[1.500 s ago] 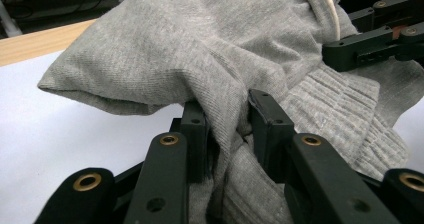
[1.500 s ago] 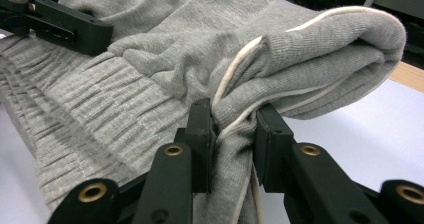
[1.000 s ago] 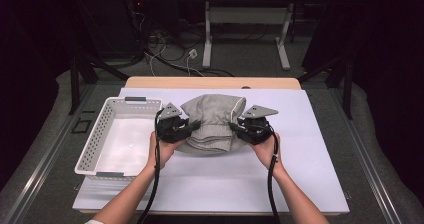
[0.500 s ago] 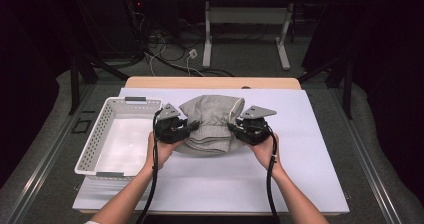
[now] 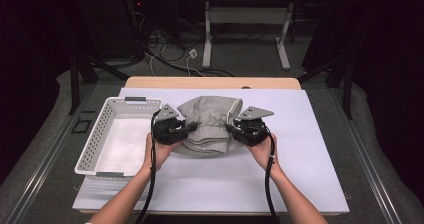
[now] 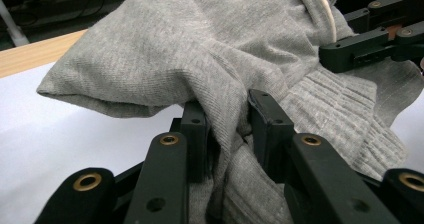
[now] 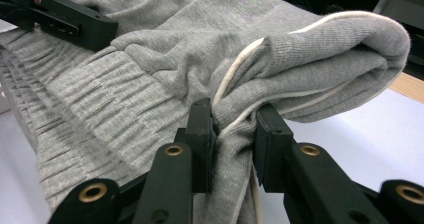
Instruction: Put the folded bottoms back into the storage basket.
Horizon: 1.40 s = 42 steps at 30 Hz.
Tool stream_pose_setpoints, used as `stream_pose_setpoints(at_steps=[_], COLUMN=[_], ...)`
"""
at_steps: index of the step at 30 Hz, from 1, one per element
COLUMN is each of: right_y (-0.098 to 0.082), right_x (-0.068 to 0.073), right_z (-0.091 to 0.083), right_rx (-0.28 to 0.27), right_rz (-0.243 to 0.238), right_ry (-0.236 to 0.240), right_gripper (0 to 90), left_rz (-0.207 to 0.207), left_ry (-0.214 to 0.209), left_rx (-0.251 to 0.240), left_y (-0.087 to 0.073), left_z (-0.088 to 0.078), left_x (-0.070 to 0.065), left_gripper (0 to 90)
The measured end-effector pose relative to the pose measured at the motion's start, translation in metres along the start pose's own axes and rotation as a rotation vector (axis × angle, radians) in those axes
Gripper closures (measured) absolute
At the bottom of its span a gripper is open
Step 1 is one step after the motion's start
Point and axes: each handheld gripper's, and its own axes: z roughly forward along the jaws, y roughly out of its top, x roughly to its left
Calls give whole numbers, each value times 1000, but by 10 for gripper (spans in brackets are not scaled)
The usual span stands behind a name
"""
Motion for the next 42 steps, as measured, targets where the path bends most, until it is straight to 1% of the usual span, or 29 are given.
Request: stream_pose_setpoints(at_steps=[3,13,21,28,34,42], right_y=[0,1,3,7,11,14], right_x=[1,5,10,13,15,16], right_z=[0,3,6,9,11,16], right_rx=[5,7,7,5,-1,-5], right_rz=[-1,-12,-22,-28,-33,-36], right_ry=[2,8,17,20,23,25], right_gripper=[720,721,722,723,723,723], left_rz=[3,-6,1,9,5,2], left_ry=[2,0,-5,1,8,20], left_rx=[4,-3,-8,-21,-22,-26], left_y=[0,0,0,1,2,2], left_z=[-1,-6,-11,-17,-19,-20], left_x=[1,3,6,8,12,14], left_gripper=[712,714,716,716,716,716])
